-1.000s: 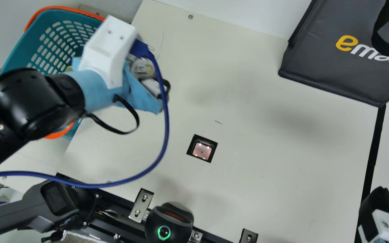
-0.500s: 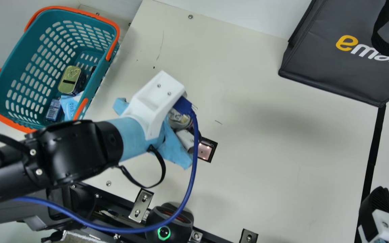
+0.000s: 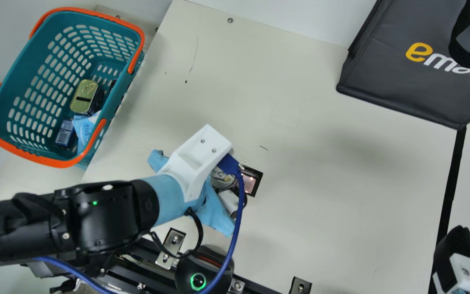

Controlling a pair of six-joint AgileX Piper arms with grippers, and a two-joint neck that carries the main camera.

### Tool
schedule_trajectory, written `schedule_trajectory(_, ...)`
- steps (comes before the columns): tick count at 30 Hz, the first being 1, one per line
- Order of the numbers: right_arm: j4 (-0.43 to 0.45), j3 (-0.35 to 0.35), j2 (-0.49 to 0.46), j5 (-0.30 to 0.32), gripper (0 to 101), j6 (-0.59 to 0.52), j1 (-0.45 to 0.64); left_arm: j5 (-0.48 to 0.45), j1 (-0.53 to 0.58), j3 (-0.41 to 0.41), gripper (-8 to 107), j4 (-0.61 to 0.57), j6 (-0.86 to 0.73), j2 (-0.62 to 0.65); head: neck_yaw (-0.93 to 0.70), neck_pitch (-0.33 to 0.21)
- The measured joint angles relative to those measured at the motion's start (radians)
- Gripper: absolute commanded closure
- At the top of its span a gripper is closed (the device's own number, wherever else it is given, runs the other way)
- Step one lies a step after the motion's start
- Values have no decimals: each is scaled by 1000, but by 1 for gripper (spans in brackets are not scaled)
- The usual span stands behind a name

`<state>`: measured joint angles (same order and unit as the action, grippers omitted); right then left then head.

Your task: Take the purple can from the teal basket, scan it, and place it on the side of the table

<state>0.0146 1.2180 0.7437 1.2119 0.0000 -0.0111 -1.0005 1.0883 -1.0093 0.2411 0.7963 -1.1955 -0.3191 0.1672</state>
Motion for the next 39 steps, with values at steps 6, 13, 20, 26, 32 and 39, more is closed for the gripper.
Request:
schedule_trajectory(6,0,0,0,0,6,0,0,10,49,28,107,-6,31,-4,0,0)
schedule_trajectory(13,0,0,0,0,6,0,0,18,106,47,107,-8,65,-16,0,0)
schedule_trajectory(20,0,0,0,0,6,0,0,31,161,56,107,24,106,-25,0,0)
schedule_trajectory(26,0,0,0,0,6,0,0,50,209,79,107,123,171,-27,0,0)
schedule_trajectory(32,0,0,0,0,6,0,0,58,251,104,107,231,248,-29,2,0)
schedule_trajectory(39,0,0,0,0,6,0,0,86,262,131,107,316,310,-27,0,0)
